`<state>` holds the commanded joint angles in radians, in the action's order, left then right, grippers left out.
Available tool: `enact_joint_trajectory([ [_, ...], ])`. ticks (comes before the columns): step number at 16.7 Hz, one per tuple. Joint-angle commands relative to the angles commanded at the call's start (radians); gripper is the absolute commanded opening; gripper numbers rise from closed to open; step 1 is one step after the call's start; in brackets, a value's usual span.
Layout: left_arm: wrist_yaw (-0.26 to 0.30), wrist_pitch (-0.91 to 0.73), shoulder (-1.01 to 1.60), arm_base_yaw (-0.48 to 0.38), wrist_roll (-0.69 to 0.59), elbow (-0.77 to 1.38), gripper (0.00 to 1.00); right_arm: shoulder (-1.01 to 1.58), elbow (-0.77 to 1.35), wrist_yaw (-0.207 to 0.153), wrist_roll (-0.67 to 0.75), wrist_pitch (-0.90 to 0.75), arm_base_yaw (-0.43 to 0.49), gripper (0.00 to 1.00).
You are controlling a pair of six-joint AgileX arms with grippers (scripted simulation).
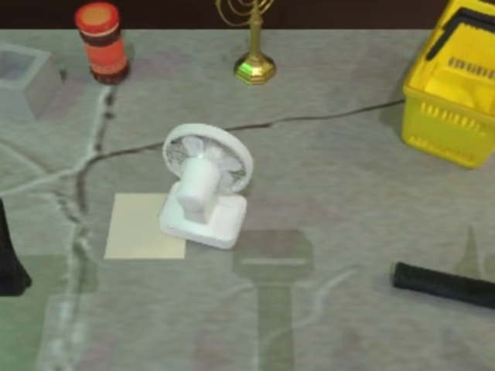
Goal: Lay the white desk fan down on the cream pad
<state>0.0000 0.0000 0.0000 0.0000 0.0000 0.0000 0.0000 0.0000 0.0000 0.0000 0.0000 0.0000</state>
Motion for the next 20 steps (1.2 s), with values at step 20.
enact_joint_trajectory([
  [20,0.002,-0.862,1.157,-0.277,0.659,1.247,1.0,0.0,0.0,0.0,0.0,0.0,0.0,1.0],
])
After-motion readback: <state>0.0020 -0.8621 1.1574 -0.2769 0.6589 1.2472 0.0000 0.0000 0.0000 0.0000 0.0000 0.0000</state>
